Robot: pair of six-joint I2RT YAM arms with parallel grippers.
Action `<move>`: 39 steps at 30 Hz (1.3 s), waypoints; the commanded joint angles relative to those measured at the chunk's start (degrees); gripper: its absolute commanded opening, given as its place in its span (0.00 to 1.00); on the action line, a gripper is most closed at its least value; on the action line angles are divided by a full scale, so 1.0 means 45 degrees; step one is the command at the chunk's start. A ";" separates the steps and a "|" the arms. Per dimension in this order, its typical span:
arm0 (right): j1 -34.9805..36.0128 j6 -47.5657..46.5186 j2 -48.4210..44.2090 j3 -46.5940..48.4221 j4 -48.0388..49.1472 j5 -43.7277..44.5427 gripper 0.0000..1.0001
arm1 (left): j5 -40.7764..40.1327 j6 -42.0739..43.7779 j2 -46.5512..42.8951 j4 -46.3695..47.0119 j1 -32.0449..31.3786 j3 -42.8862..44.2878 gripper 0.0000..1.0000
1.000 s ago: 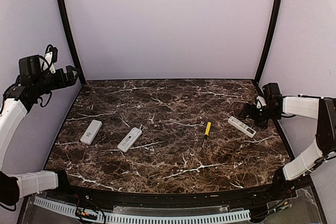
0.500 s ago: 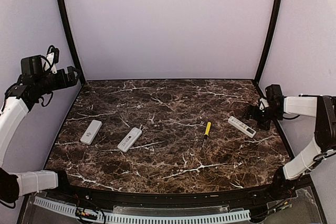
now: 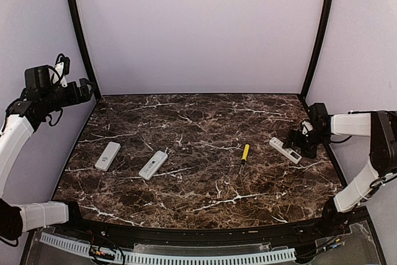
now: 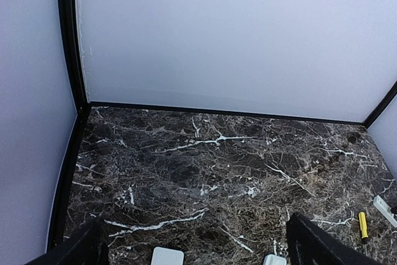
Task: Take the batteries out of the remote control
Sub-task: Pick up the remote control from the center of the board.
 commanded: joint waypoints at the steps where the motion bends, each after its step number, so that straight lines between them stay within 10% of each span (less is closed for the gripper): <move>1: 0.0556 -0.0239 0.0170 0.0214 -0.0429 0.0118 0.90 | 0.0082 -0.0071 -0.0049 -0.0099 0.0059 -0.0109 0.99; 39: 0.4215 0.1294 0.1608 0.1388 -0.2133 0.3517 0.51 | -0.0045 -0.0065 -0.0034 -0.0160 0.0055 -0.0106 0.99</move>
